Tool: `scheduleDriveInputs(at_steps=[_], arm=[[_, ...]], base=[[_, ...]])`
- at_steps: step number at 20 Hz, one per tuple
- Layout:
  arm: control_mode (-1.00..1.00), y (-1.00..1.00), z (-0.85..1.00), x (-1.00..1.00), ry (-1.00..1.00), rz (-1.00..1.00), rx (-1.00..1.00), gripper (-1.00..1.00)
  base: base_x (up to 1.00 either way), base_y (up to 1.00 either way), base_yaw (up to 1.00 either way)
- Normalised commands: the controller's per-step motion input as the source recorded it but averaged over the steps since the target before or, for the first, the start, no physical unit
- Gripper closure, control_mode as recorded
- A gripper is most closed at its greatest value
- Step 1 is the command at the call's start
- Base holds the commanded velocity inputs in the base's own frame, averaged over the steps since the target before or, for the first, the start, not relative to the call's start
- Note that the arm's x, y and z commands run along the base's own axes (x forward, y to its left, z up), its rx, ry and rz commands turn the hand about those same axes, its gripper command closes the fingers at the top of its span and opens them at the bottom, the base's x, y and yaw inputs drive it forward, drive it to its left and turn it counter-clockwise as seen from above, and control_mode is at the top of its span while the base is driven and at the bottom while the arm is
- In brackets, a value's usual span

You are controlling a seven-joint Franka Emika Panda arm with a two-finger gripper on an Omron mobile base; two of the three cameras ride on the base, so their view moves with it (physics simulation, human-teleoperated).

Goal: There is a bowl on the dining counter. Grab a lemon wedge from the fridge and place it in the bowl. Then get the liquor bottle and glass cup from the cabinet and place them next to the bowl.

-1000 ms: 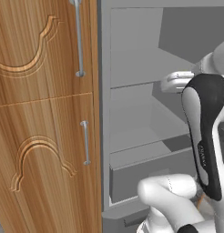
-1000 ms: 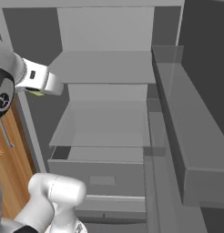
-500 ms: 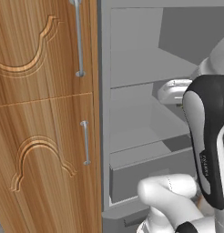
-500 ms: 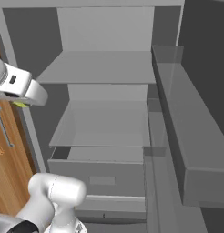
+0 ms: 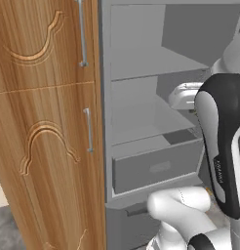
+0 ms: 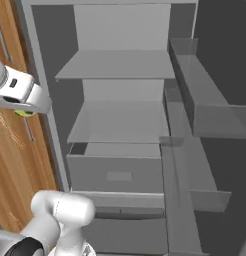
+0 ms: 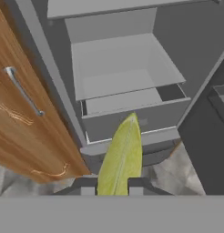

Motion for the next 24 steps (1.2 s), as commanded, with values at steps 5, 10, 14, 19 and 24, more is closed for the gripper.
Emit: scheduleDriveInputs(at_steps=[5,10,14,19,24], arm=[[1.0,0.0,0.0,0.0,0.0,0.0,0.0,1.0],[1.0,0.0,0.0,0.0,0.0,0.0,0.0,1.0],[1.0,0.0,0.0,0.0,0.0,0.0,0.0,1.0],[1.0,0.0,0.0,0.0,0.0,0.0,0.0,1.0],[1.0,0.0,0.0,0.0,0.0,0.0,0.0,1.0]], base=[[-1.0,0.67,0.0],[-0.96,0.91,-0.15],[-0.72,0.69,-0.53],[-0.54,0.31,-0.72],[-0.54,0.0,-0.78]])
